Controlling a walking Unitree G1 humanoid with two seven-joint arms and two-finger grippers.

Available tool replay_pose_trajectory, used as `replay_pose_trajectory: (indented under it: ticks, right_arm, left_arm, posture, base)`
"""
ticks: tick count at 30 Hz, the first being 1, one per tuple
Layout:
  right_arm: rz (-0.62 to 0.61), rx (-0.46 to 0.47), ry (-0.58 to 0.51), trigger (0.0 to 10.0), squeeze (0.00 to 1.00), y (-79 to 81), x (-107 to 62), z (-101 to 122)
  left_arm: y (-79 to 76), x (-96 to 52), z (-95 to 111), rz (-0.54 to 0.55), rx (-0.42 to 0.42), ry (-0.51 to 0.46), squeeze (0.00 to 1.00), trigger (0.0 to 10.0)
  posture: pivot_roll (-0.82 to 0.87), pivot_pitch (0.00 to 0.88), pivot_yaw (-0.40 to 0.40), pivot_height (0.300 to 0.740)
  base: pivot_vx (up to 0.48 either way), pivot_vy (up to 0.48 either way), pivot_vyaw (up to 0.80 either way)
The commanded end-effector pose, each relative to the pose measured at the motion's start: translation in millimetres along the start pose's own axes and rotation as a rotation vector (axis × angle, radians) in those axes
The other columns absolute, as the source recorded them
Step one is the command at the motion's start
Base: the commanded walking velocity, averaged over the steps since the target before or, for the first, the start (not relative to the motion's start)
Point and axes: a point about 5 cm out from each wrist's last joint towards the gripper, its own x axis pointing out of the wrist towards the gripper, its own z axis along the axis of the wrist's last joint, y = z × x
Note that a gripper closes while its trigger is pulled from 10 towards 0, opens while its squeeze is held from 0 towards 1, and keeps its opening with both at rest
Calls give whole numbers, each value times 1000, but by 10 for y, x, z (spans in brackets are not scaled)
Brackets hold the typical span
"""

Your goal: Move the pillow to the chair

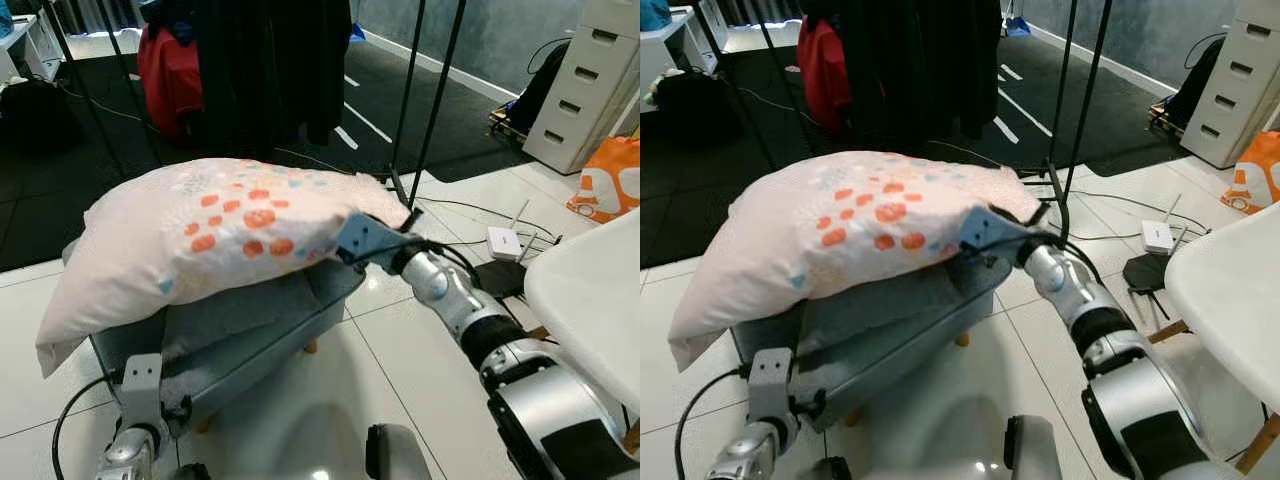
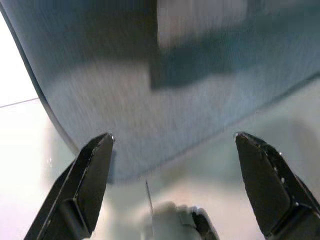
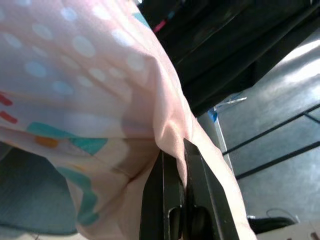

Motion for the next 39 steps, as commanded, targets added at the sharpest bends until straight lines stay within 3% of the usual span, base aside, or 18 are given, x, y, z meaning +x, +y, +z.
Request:
replay_pose_trajectory:
  ticks: [1,6,9,10,11,12,13,16,18,20,21,22,23,24,25,28,35,39]
  right_arm:
    - [-13,9,-25,0,0,-49,25,55]
    - [-4,9,-19,0,0,-37,13,39]
    - [-4,9,-19,0,0,-37,13,39]
    - [-1,16,-15,0,0,-35,7,29]
    - [-1,16,-15,0,0,-35,7,29]
    - [14,26,-15,0,0,-26,1,25]
    - [14,26,-15,0,0,-26,1,25]
    - [20,31,-17,0,0,-19,-2,27]
    - [26,41,-20,0,0,-2,-4,31]
    - [26,41,-20,0,0,-2,-4,31]
    - [30,44,-20,0,0,12,-6,32]
    - [36,48,-20,0,0,30,-9,31]
    - [36,48,-20,0,0,30,-9,31]
    - [42,51,-22,0,0,48,-12,33]
    - [42,51,-22,0,0,48,-12,33]
    - [48,55,-28,0,0,64,-23,34]
    - [55,62,-23,0,0,73,-55,4]
    - [57,64,-24,0,0,75,-60,4]
  left_arm:
    - [-6,1,45,3,-24,-34,0,10000]
    - [26,-71,607,3,-134,-322,0,10000]
    - [26,-71,607,3,-134,-322,0,10000]
    - [40,-151,885,-5,-150,-446,0,10000]
    - [40,-151,885,-5,-150,-446,0,10000]
    - [23,-320,1346,-11,-47,-652,0,10000]
    - [23,-320,1346,-11,-47,-652,0,10000]
    - [-47,-428,1587,-16,107,-774,0,10000]
    - [-306,-509,1730,-115,453,-891,0,10000]
    - [-306,-509,1730,-115,453,-891,0,10000]
    - [-420,-517,1730,-161,610,-919,412,10000]
    - [-516,-515,1705,-208,774,-930,1000,10000]
    - [-516,-515,1705,-208,774,-930,1000,10000]
    - [-577,-491,1666,-249,906,-927,1000,10000]
    - [-577,-491,1666,-249,906,-927,1000,10000]
    - [-543,-406,1598,-296,1126,-858,1000,10000]
    - [-259,-245,1589,-95,1230,-716,1000,10000]
    - [-227,-202,1572,-76,1259,-693,1000,10000]
  posture:
    - [-143,79,-27,435]
    - [-141,80,-31,435]
    - [-141,80,-31,435]
    - [-139,72,-32,435]
    - [-139,72,-32,435]
    - [-142,67,-29,435]
    - [-142,67,-29,435]
    - [-142,67,-29,435]
    - [-147,68,-27,435]
    - [-147,68,-27,435]
    - [-147,68,-27,435]
    - [-147,70,-26,435]
    - [-147,70,-26,435]
    - [-149,74,-22,435]
    - [-149,74,-22,435]
    - [-152,81,-16,435]
    - [-158,105,-8,435]
    - [-158,106,-8,435]
  base:
    - [0,0,0]
    - [0,0,0]
    - [0,0,0]
    - [0,0,0]
    - [0,0,0]
    - [0,0,0]
    - [0,0,0]
    - [0,0,0]
    - [0,0,0]
    - [0,0,0]
    - [0,0,0]
    - [0,0,0]
    - [0,0,0]
    - [0,0,0]
    - [0,0,0]
    - [0,0,0]
    - [0,0,0]
    - [0,0,0]
